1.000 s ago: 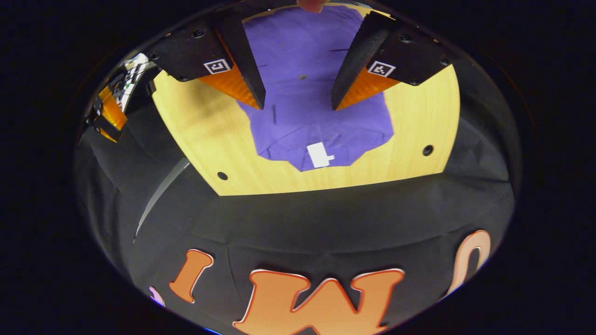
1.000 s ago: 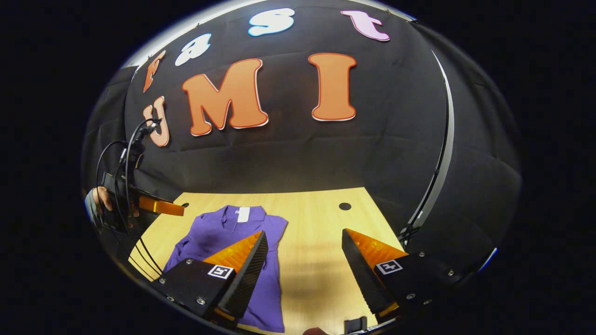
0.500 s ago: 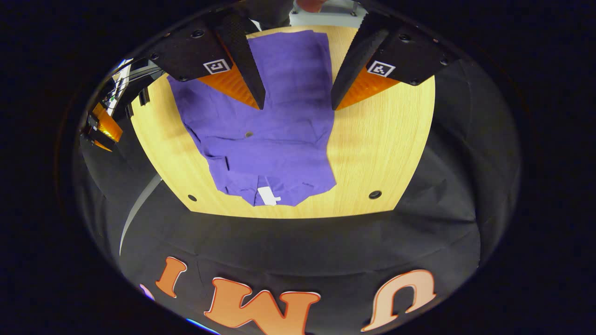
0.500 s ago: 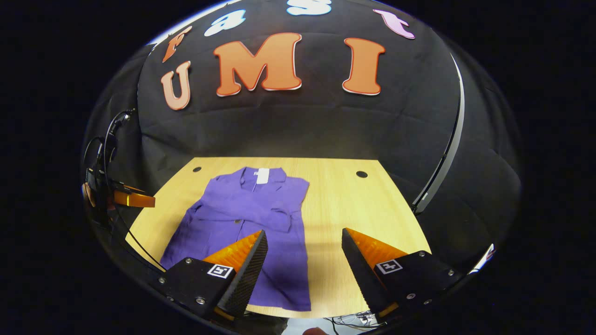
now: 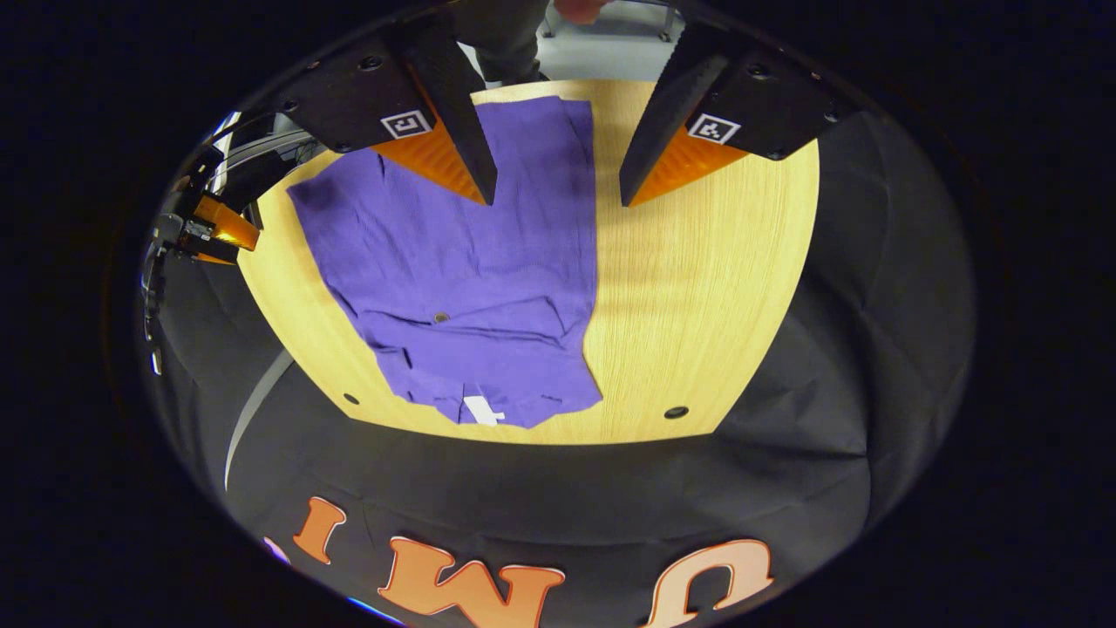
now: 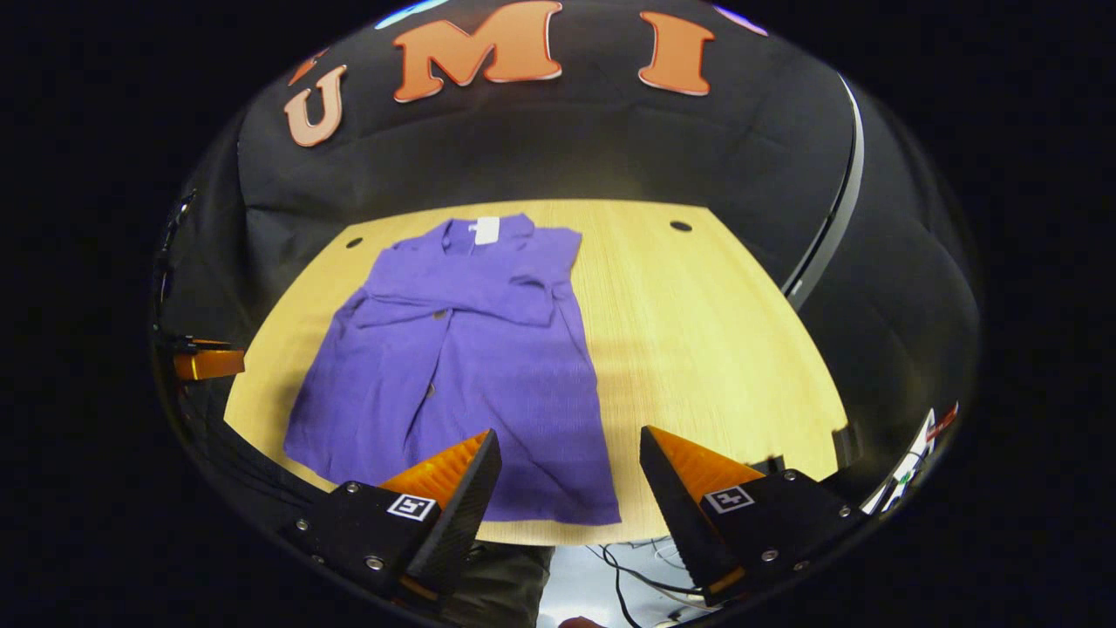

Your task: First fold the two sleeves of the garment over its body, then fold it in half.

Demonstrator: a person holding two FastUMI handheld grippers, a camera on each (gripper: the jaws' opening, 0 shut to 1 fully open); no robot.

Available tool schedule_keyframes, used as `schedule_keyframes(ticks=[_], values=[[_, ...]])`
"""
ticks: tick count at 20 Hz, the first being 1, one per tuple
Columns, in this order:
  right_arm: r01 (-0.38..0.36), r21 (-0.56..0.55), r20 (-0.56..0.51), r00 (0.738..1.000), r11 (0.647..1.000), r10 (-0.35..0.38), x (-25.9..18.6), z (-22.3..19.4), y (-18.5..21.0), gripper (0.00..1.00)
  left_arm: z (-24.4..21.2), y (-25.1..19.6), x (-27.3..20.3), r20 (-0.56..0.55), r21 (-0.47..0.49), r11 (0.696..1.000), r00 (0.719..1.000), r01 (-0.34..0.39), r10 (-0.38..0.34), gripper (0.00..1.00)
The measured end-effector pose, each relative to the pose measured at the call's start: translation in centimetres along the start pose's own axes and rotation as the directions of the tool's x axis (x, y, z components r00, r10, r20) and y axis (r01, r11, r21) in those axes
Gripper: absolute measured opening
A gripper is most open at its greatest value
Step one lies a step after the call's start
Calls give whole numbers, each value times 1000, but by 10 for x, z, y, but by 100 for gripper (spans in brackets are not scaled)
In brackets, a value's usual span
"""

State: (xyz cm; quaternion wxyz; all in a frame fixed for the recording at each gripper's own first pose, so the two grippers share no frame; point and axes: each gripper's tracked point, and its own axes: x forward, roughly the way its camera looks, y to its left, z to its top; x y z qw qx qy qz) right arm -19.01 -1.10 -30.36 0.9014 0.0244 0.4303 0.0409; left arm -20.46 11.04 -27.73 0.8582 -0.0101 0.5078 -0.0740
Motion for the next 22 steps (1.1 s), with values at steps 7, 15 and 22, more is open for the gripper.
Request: schedule_keyframes(ticks=[7, 15, 22], values=[[25, 29, -241, 970, 999, -17, 35, -60, -13, 96, -59, 0, 37, -125, 3, 1000, 992, -18, 19, 91], [13, 44, -428, 904, 999, 7, 56, -100, -20, 97, -125, -8, 59, -371, -147, 989, 928, -27, -29, 92], [0, 42, -489, 872, 999, 21, 66, -104, -15, 95, -140, -3, 75, -497, -142, 988, 868, -66, -13, 92]])
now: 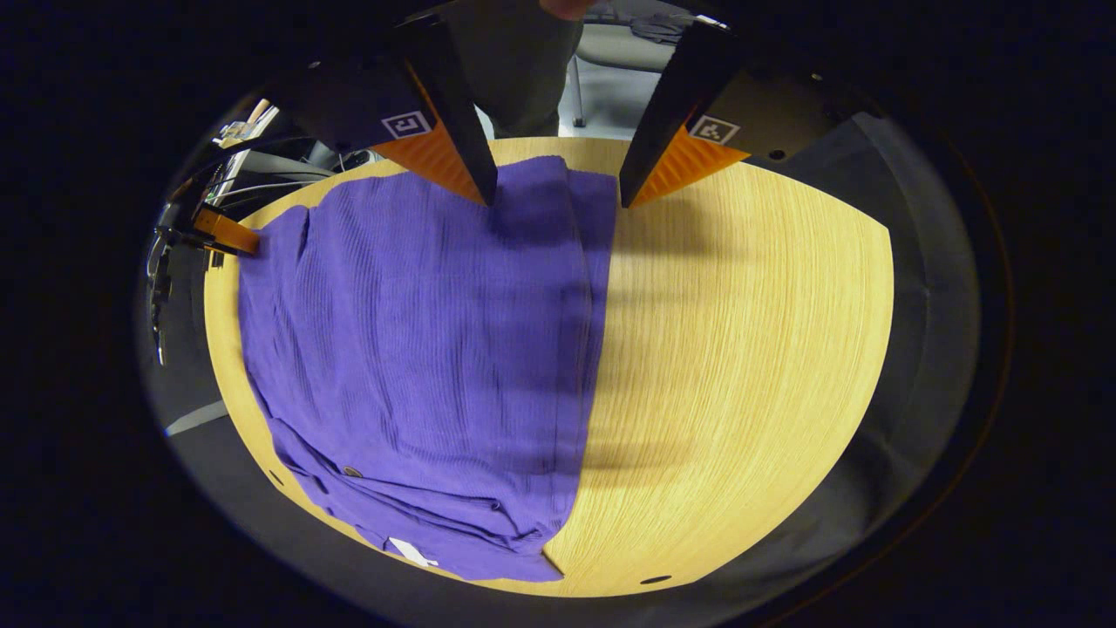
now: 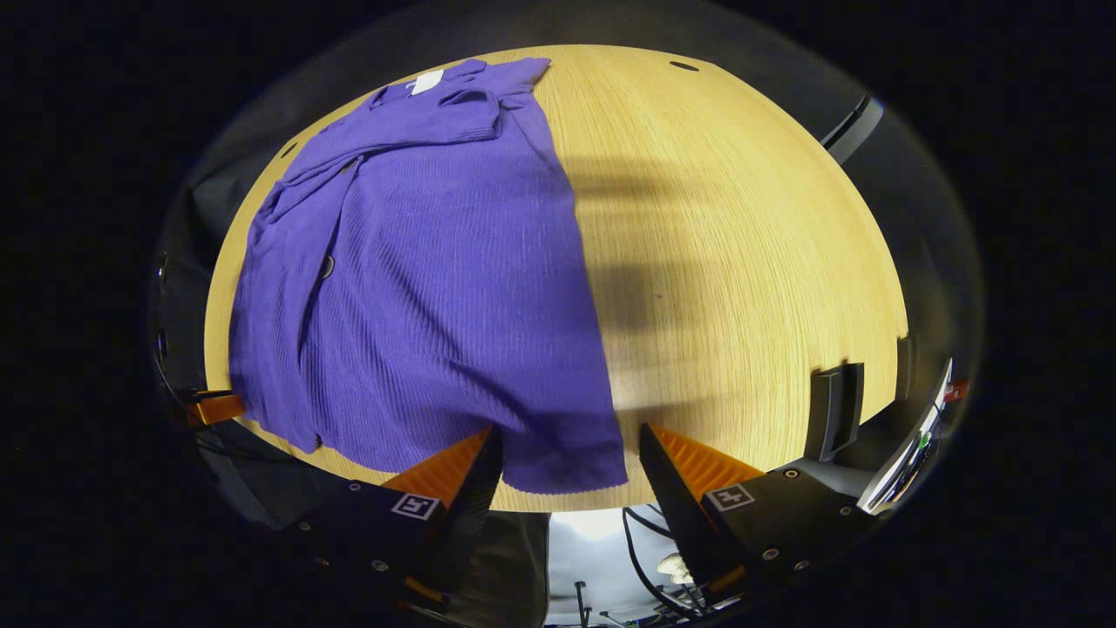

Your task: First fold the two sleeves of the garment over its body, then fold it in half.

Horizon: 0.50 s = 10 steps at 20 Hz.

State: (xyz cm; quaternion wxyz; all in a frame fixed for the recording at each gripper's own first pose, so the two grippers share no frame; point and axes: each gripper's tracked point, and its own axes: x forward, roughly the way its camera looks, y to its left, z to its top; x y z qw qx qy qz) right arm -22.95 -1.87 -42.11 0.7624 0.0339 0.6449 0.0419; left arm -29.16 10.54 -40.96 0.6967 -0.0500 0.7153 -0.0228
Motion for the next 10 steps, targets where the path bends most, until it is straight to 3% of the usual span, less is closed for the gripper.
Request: schedule_keyframes(ticks=[4, 5, 6, 7, 8, 9, 10], values=[[1, -10, -48, 999, 1000, -2, 0, -4, 4, 91, -1, 0, 9, -30, 16, 999, 999, -28, 28, 89], [1, -27, -49, 999, 1000, -2, 0, -2, 5, 100, -2, 0, 10, -42, 27, 999, 998, -35, 36, 86], [-3, -36, -54, 999, 999, 1, 1, -3, 9, 82, -3, 1, 7, -52, 17, 999, 998, -45, 46, 86], [-7, -42, -54, 999, 999, 5, 0, -3, 11, 78, -4, 1, 7, -64, 17, 999, 997, -49, 50, 86], [-16, -40, -53, 999, 999, 14, 1, -1, 15, 68, -3, 1, 5, -67, 25, 999, 997, -45, 47, 86], [-24, -35, -55, 998, 999, 22, 1, 0, 17, 62, -1, 2, 6, -66, 19, 999, 997, -36, 37, 81], [-33, -23, -57, 998, 999, 31, 1, -1, 18, 49, 1, -2, 6, -71, 2, 1000, 997, -25, 25, 67]])
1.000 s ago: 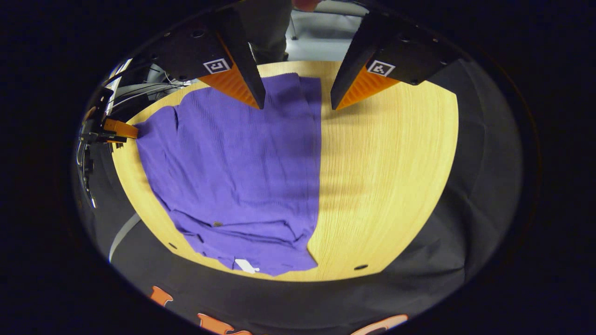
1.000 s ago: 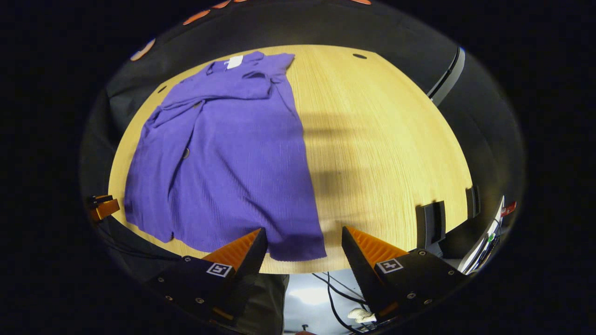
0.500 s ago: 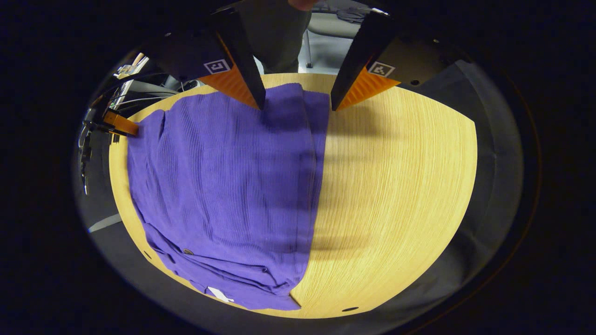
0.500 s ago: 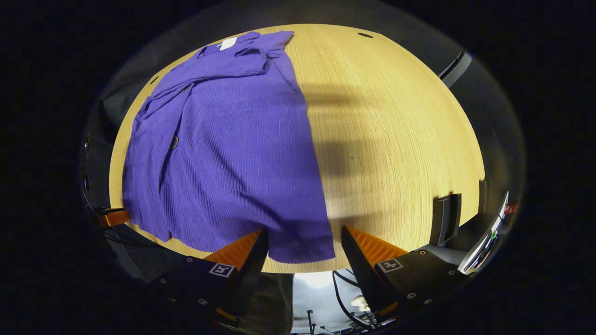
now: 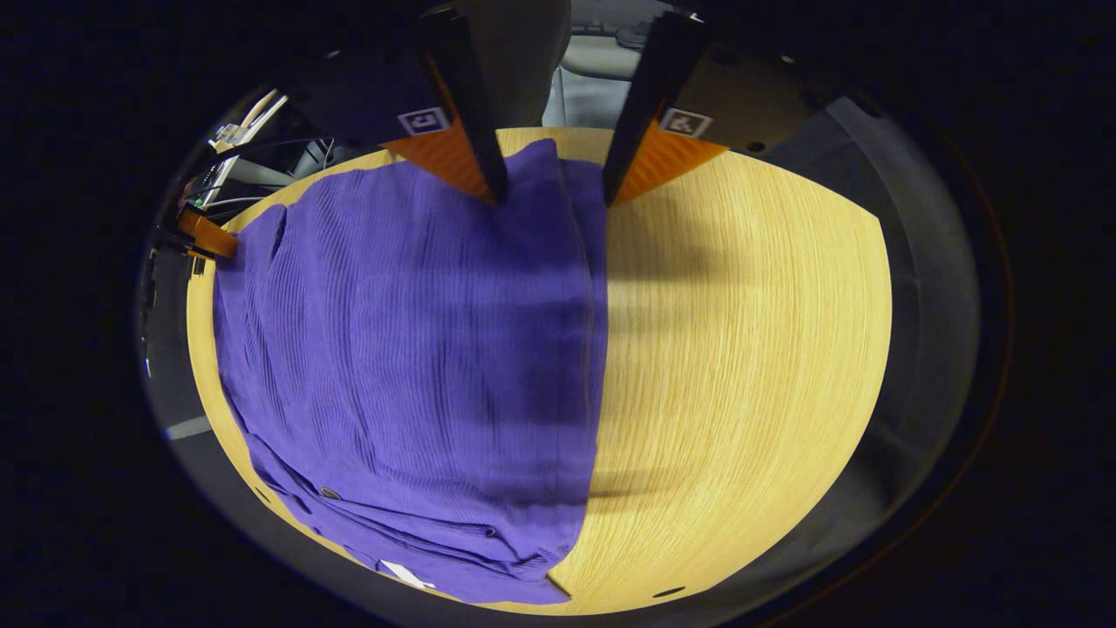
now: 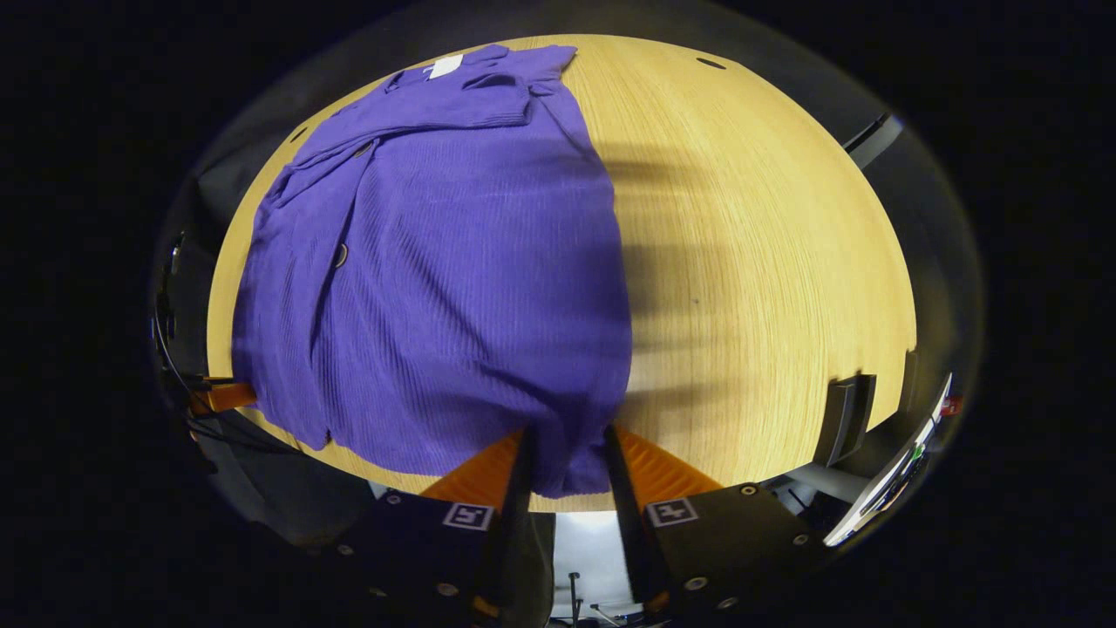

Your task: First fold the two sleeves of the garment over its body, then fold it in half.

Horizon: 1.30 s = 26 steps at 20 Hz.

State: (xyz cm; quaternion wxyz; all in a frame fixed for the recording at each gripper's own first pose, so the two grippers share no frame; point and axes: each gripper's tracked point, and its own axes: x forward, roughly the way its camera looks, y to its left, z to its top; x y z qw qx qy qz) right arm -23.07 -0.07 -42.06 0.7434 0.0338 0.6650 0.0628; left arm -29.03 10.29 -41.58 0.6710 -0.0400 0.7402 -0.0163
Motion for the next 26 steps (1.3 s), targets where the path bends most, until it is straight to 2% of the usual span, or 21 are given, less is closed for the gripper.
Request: schedule_keyframes(ticks=[1, 2, 3, 4, 7, 11, 21, 26], values=[[-11, 15, 3, 1000, 1000, 11, 0, 2, 1, 43, 1, -2, 1, -1, -15, 1000, 1000, 14, -14, 53], [-27, 40, 5, 1000, 999, 27, 0, 3, 3, 31, 3, -5, 1, 0, -24, 999, 1000, 28, -28, 43], [-39, 69, 6, 999, 997, 38, 0, 5, 3, 26, 5, -7, 2, 2, -23, 999, 999, 40, -40, 32], [-53, 94, 7, 999, 994, 52, 1, 6, 5, 16, 5, -8, 2, 7, -14, 999, 999, 47, -47, 27], [-78, 115, 6, 997, 990, 78, -2, 5, 7, 7, 5, -9, 1, 26, 5, 997, 997, 72, -72, 14], [-82, 107, 59, 995, 991, 76, -20, 18, 9, 6, 14, -10, -10, 43, -26, 995, 994, 100, -99, 11], [-127, 29, 198, 973, 991, 119, -93, 84, 28, 6, 68, -23, -89, 197, 67, 990, 971, 125, -136, 11], [-137, -8, 244, 960, 991, 135, -118, 121, 33, 6, 109, -26, -129, 262, 112, 988, 956, 106, -132, 11]])
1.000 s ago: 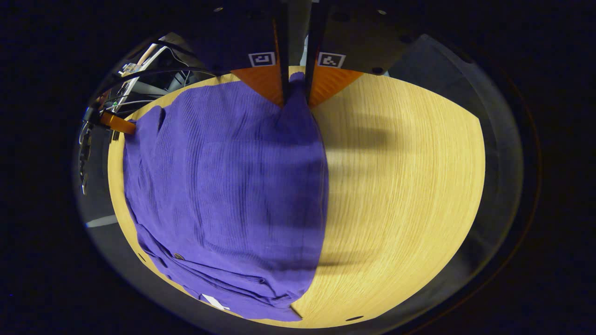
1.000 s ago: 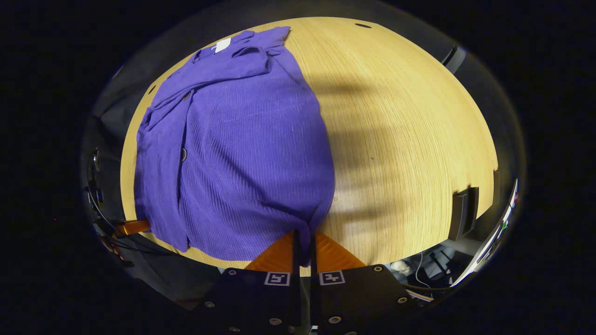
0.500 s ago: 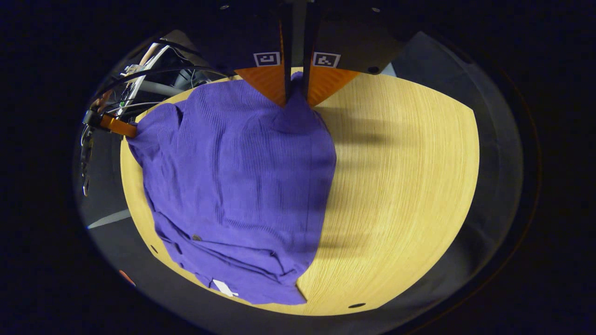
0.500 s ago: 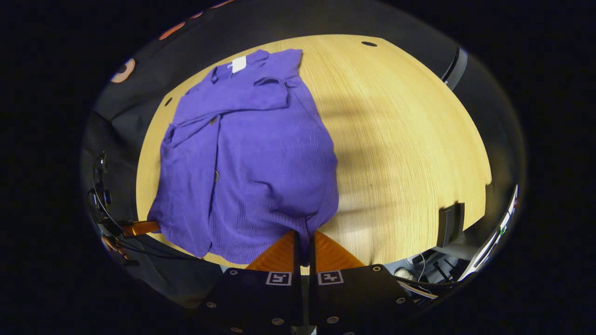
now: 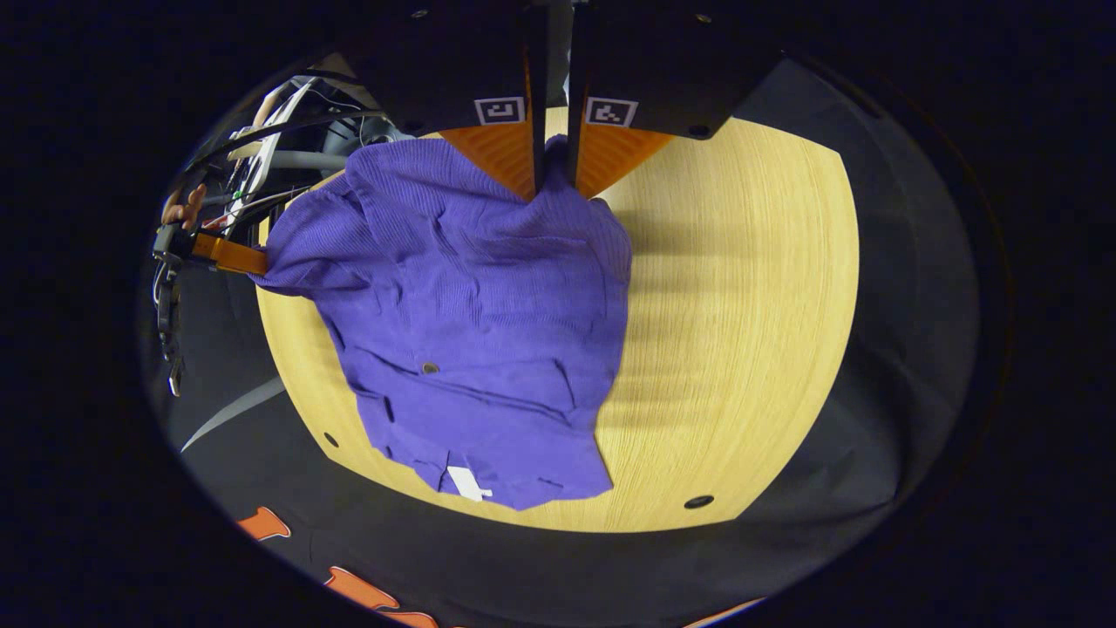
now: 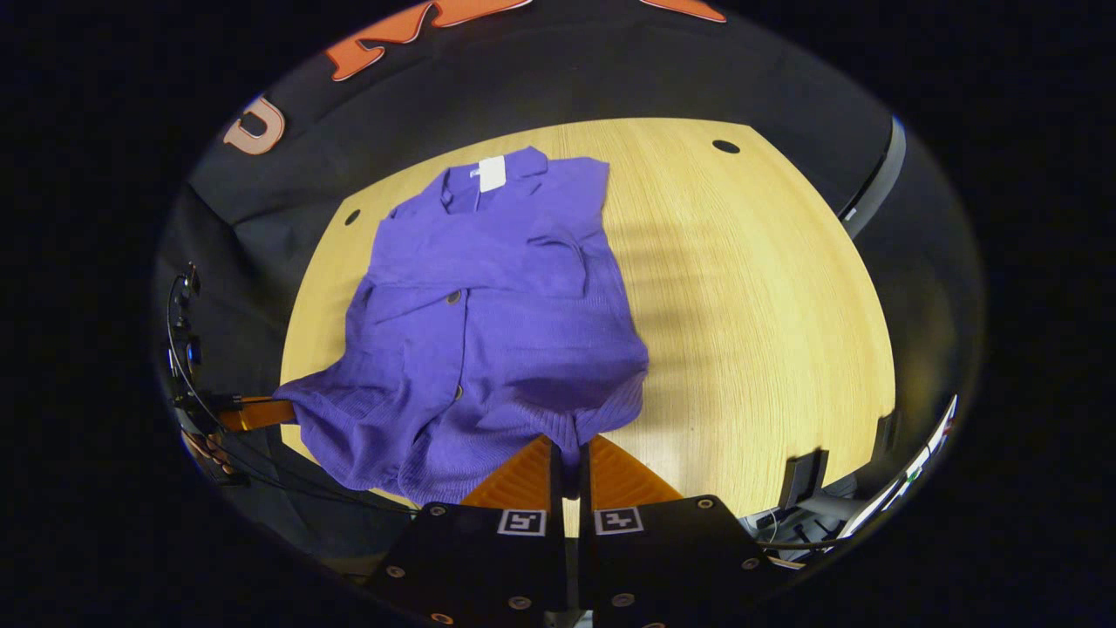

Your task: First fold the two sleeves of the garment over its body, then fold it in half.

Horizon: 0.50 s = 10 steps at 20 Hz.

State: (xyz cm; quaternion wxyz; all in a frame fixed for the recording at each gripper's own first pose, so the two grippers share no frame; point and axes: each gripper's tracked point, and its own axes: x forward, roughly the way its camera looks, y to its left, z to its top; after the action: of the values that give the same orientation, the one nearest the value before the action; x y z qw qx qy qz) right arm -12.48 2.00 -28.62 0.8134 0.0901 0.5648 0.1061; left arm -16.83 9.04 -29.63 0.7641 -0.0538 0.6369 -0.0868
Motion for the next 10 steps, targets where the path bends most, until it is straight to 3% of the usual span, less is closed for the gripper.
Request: schedule_keyframes(ticks=[10], values=[[-13, -91, 84, 996, 996, 21, -13, 108, 15, 6, 110, -17, -31, 97, 51, 999, 995, -16, 11, 11]])
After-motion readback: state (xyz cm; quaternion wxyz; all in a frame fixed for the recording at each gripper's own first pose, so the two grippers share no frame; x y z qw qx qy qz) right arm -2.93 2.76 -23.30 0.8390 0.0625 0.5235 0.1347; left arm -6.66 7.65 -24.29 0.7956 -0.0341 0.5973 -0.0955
